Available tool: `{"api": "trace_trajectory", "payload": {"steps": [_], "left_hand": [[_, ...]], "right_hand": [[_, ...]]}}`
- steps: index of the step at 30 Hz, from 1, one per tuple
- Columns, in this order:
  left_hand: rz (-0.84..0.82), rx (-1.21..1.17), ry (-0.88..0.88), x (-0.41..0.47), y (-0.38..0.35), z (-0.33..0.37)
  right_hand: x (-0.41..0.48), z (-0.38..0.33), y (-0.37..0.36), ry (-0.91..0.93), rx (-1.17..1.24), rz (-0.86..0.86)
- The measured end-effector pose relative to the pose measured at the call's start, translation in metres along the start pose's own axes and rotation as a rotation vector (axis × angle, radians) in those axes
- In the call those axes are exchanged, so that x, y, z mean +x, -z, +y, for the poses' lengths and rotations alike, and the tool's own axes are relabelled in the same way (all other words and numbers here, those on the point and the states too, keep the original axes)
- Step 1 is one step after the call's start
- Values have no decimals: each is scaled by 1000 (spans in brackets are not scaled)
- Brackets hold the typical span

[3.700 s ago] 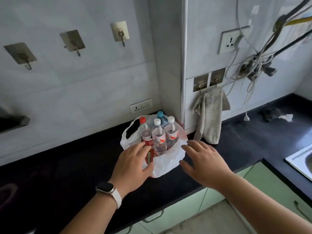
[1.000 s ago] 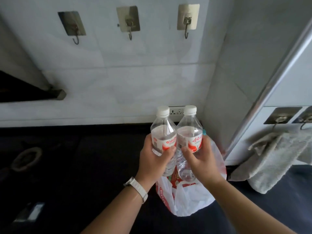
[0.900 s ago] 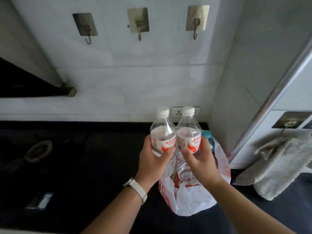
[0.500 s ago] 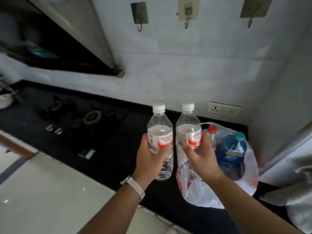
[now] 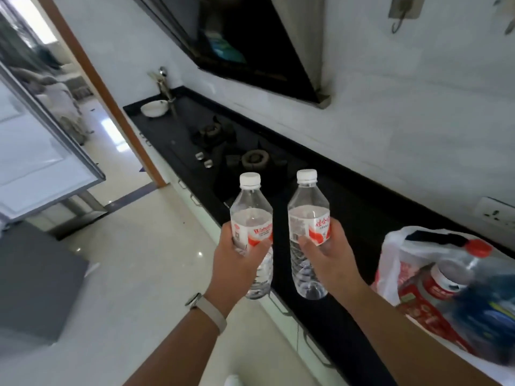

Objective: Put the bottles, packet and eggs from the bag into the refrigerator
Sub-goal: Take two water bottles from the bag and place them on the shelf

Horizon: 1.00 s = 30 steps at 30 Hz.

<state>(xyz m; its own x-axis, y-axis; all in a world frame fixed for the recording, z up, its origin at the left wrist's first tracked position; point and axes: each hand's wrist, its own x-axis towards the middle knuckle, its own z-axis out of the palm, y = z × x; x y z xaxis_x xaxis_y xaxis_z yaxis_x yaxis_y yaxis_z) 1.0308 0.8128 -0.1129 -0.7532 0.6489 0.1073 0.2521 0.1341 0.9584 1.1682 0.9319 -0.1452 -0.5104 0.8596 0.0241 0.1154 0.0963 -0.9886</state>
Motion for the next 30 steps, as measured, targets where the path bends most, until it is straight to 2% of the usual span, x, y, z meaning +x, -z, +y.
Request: {"api": "trace_trajectory", "payload": {"steps": [6, 21, 30], "left_hand": [[125, 3, 53, 16, 72, -31], [374, -85, 108, 88, 301, -117], [591, -89, 154, 103, 394, -146]], "right_hand": [[15, -13, -81, 21, -83, -125], [48, -55, -344, 123, -55, -388], [65, -76, -455, 196, -55, -585]]}}
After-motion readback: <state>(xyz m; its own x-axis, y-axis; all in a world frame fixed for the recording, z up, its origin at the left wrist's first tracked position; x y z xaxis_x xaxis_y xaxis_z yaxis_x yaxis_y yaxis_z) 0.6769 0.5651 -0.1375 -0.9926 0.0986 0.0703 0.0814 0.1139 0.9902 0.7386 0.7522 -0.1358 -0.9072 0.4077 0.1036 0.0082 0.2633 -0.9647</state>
